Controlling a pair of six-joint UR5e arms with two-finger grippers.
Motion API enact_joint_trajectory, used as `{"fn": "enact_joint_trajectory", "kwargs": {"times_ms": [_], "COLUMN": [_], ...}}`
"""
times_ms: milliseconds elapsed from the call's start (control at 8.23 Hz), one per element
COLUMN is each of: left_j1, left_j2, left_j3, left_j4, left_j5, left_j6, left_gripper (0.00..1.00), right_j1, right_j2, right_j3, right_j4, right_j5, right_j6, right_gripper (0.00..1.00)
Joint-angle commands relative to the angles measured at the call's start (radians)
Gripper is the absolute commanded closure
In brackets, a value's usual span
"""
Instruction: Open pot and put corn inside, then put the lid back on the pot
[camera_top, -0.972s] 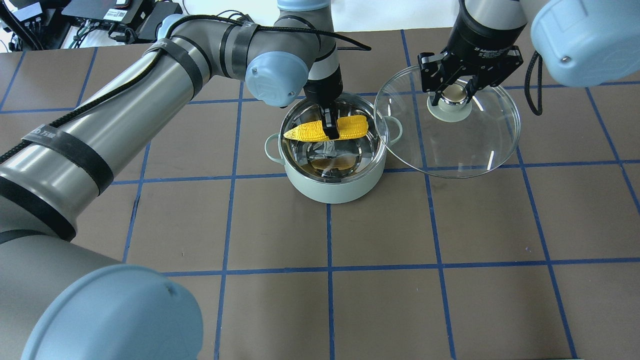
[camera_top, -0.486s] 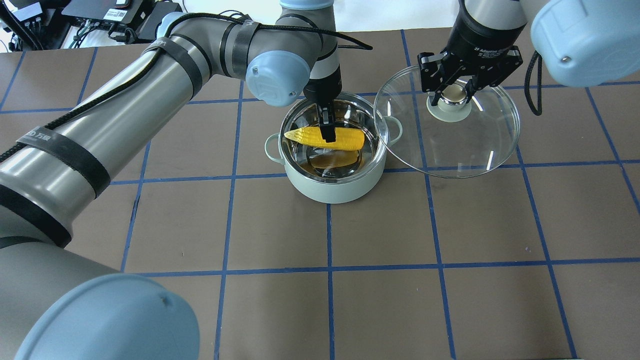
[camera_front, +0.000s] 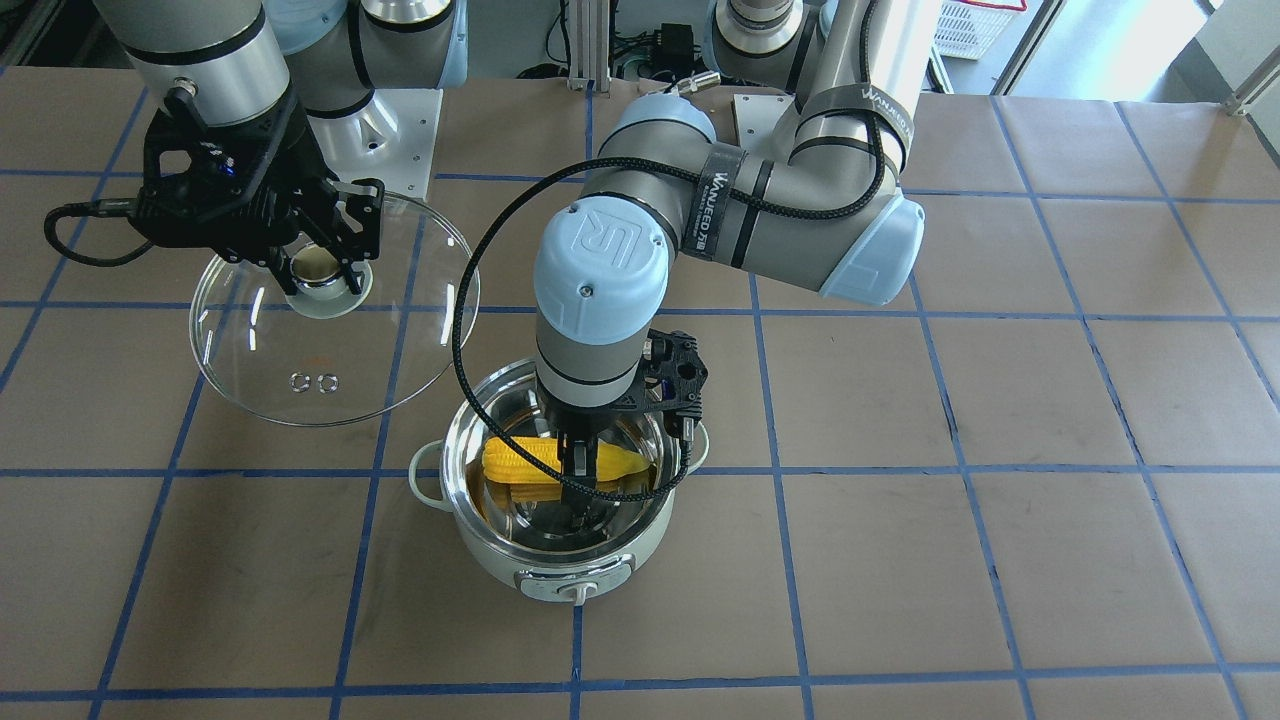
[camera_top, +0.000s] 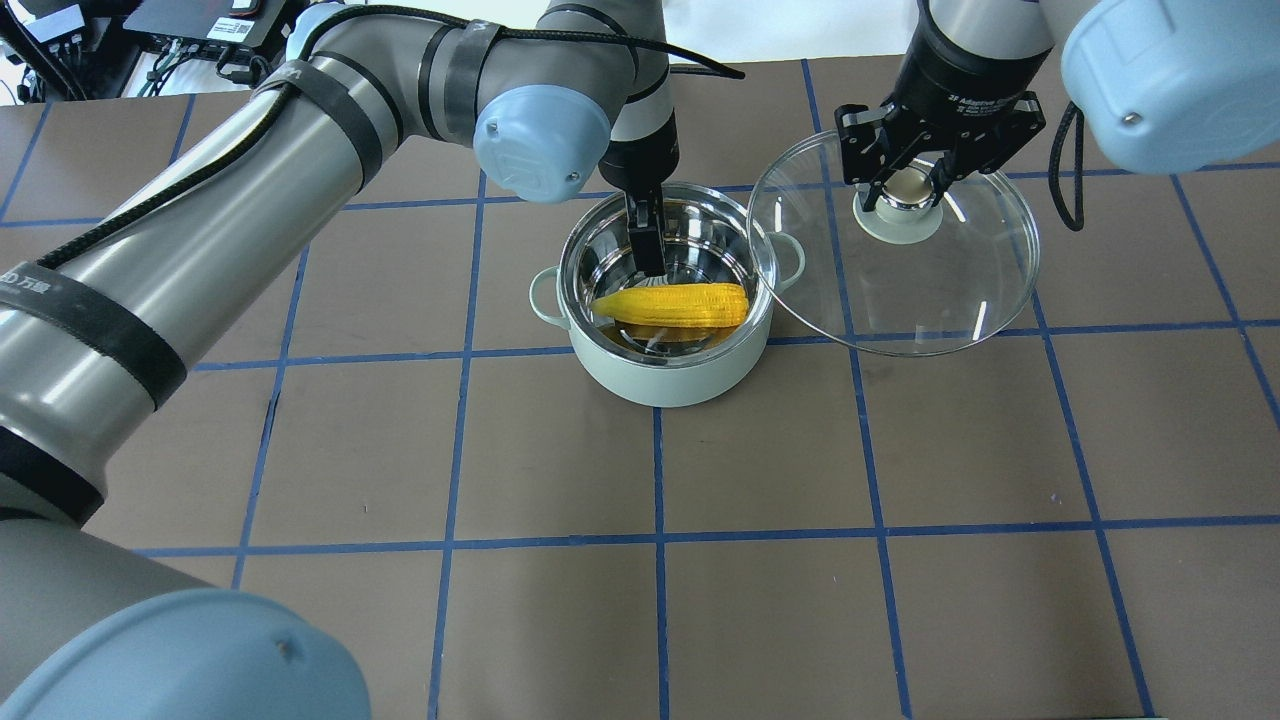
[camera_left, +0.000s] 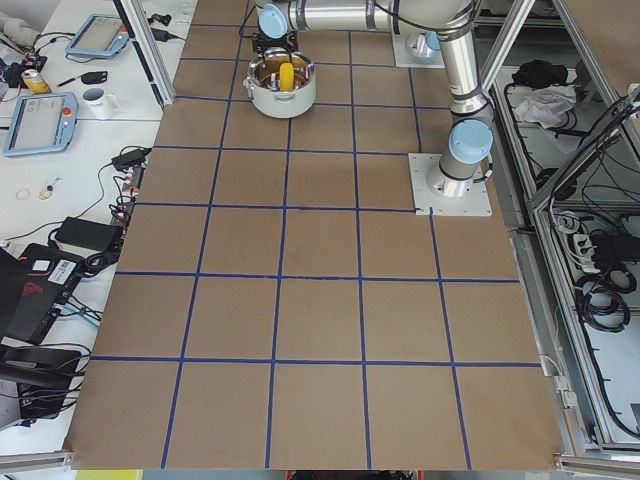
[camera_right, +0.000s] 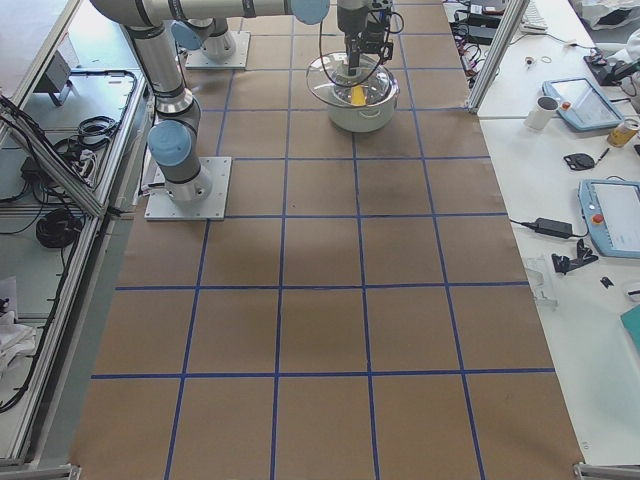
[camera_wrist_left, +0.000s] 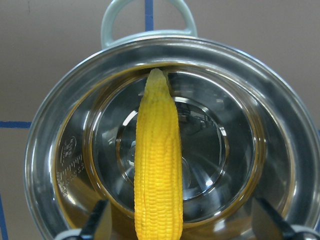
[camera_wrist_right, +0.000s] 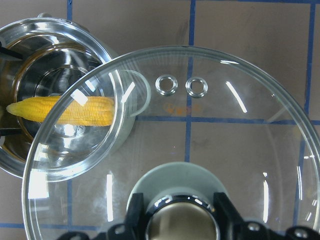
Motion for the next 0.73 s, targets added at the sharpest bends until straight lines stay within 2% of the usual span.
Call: {"fn": "enact_joint_trajectory", "kwargs": {"times_ms": [0, 243, 608], "left_j1": [0.008, 0.012, 0.147], "left_j2": [0.061, 0.137, 0.26], "left_j3": [-0.002, -0.037, -0.154], "left_j4": [-0.007, -0.008, -0.019], "left_j5": [-0.001, -0.008, 0.001], "left_j6": [0.112, 0.2, 0.438], "left_gripper": [0.0, 0.0, 0.0], "right_j1": [0.0, -0.002, 0.006], "right_j2": [0.0, 0.0, 0.006], "right_j3": [0.0, 0.0, -0.002], "right_j4": [0.0, 0.0, -0.029], "right_j5": [-0.001, -0.001, -0.001], "right_j6": [0.0, -0.001, -0.012], "right_gripper": [0.83, 0.83, 0.83]}}
